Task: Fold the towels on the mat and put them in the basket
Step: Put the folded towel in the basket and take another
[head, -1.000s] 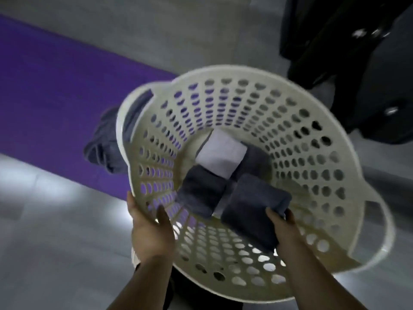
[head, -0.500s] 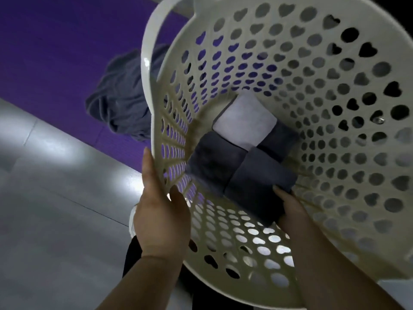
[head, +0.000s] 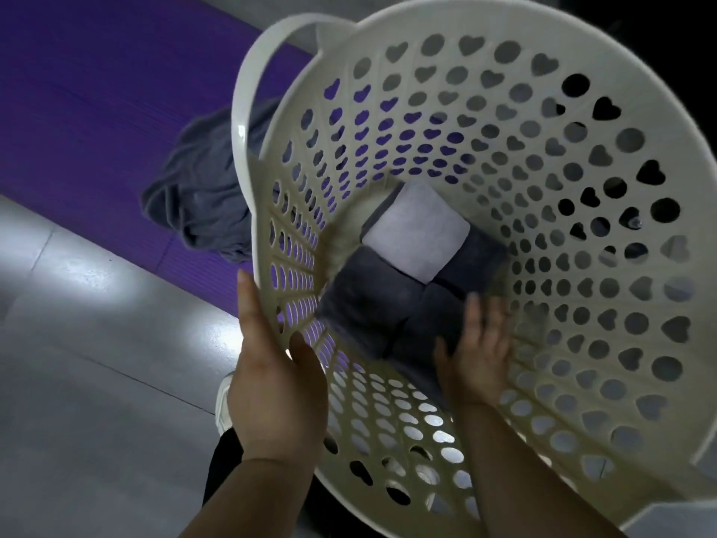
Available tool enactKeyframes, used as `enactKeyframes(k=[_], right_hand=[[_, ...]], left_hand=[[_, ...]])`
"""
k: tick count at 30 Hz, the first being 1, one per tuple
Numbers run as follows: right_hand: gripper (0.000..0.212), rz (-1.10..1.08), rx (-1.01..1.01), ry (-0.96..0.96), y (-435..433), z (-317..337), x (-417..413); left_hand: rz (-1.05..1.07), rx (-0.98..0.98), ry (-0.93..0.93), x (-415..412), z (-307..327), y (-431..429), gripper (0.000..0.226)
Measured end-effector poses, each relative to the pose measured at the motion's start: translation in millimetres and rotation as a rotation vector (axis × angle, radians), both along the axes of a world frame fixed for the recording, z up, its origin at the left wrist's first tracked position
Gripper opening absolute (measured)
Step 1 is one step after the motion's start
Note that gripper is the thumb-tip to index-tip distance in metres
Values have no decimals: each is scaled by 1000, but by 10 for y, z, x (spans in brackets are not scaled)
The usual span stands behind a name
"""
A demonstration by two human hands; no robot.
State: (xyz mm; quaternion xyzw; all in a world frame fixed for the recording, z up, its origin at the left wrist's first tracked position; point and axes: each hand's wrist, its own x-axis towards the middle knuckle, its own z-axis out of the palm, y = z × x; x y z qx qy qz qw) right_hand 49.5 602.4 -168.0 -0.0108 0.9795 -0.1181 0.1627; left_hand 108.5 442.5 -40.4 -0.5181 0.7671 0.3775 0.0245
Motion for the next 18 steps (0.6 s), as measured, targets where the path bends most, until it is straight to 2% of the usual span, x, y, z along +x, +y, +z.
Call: enactKeyframes(k=[2, 3, 6, 7, 11, 13, 15, 17, 18], right_hand=[[96, 289, 183, -120, -107, -45, 41], [96, 342, 275, -243, -160, -5, 12], [75, 348, 297, -552, -181, 51, -110], [71, 333, 282, -581, -199, 158, -153], [57, 313, 218, -435, -155, 761, -167], [47, 320, 107, -247, -157, 1147, -152], [35, 297, -11, -90, -270, 1553, -176], [39, 268, -122, -28, -508, 1924, -213], [38, 275, -179, 76, -702, 2068, -225]], left_hand=[[-20, -38, 5, 14, 2, -8, 83], [-32, -55, 9, 18, 0, -5, 82], [-62, -74, -5, 28, -16, -34, 81], [-76, -62, -14, 35, -8, -49, 82], [-222, 85, -200, -3, 270, -136, 83], [-350, 161, -300, -3, 452, -235, 79], [-424, 303, -276, 36, 580, -391, 76], [-453, 411, -272, 64, 685, -669, 67], [-487, 417, -294, 62, 718, -856, 61]])
